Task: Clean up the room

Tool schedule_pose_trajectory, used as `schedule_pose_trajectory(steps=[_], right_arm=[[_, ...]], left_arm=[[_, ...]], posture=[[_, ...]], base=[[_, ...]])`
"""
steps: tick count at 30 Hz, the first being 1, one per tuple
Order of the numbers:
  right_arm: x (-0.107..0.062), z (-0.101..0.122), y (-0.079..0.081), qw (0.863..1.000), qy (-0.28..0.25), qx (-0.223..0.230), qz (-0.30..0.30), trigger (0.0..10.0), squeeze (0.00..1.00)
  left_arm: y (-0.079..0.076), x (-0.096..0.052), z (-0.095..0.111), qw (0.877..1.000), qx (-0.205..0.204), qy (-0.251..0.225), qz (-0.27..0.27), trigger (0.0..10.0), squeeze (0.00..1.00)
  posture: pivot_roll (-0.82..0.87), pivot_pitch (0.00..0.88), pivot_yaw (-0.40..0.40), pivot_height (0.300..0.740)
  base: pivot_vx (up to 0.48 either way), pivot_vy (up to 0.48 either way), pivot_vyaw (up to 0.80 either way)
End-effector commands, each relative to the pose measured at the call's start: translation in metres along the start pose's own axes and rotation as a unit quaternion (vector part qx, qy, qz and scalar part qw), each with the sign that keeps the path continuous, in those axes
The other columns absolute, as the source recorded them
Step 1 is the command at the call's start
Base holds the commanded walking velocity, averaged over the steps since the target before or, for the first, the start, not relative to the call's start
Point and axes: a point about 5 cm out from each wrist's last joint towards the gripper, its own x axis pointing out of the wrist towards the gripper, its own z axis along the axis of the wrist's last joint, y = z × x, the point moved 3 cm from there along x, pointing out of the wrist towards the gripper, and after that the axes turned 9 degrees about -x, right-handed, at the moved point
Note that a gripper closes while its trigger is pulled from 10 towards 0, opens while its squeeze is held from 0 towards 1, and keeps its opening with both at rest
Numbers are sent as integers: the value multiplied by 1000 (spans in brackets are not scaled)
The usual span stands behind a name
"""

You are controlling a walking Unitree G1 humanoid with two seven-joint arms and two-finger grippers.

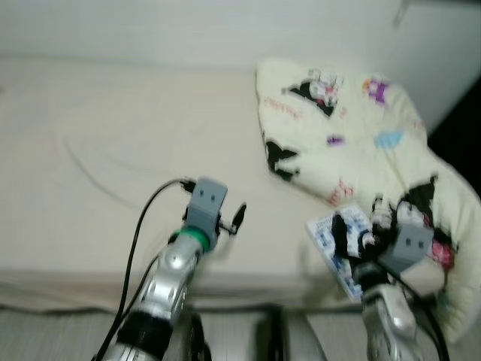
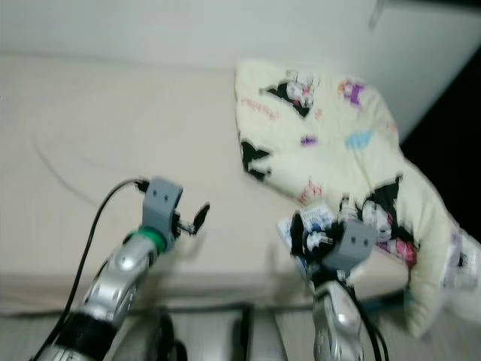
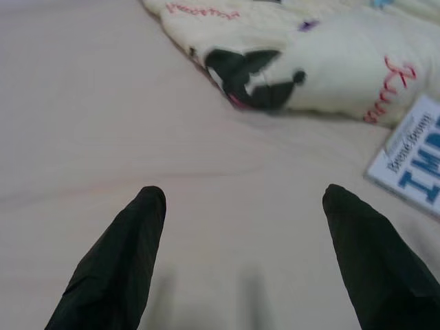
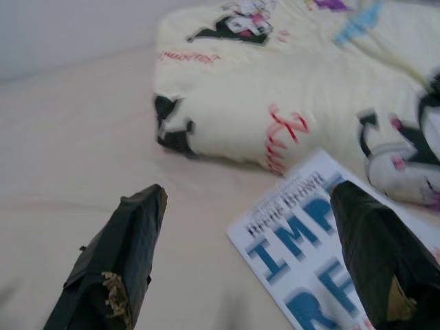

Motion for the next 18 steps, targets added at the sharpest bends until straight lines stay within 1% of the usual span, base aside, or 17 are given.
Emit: schedule_pose_trajectory(steps=[1, 6, 10, 12, 13, 15, 16, 17, 18], right_arm=[[-4, -5, -7, 1000, 9, 3, -14, 10000, 0], [-6, -8, -11, 999, 15, 18, -29, 10000, 0], [-7, -10, -12, 999, 21, 32, -33, 10000, 0], [-7, -9, -11, 998, 18, 56, -37, 10000, 0], [-7, -9, -11, 998, 18, 56, -37, 10000, 0], [-7, -7, -13, 996, 13, 80, -47, 10000, 0], [-8, -7, -14, 993, 13, 104, -61, 10000, 0], [-8, -7, -14, 993, 13, 104, -61, 10000, 0], [-14, -8, -17, 985, 16, 150, -83, 10000, 0]], left_arm=[[-3, -1, -6, 1000, 3, 9, -6, 10000, 0], [-2, -1, -6, 1000, 5, 10, -8, 10000, 0], [-2, -1, -6, 1000, 5, 11, -8, 10000, 0], [-2, -1, -6, 1000, 5, 10, -9, 10000, 0], [-2, -1, -6, 1000, 5, 10, -9, 10000, 0], [-2, -1, -6, 1000, 6, 11, -9, 10000, 0], [-2, -1, -6, 1000, 6, 11, -10, 10000, 0], [-2, -1, -6, 1000, 6, 11, -10, 10000, 0], [-2, -1, -7, 1000, 7, 12, -11, 10000, 0]], posture=[[-141, 152, 36, 585], [-141, 152, 36, 565], [-141, 152, 36, 565], [-141, 158, 45, 565], [-141, 158, 45, 565], [-141, 158, 45, 565], [-138, 158, 46, 565], [-138, 158, 46, 565], [-136, 161, 42, 565]], base=[[0, 0, 0], [0, 0, 0], [0, 0, 0], [0, 0, 0], [0, 0, 0], [0, 0, 0], [0, 0, 0], [0, 0, 0], [0, 0, 0]])
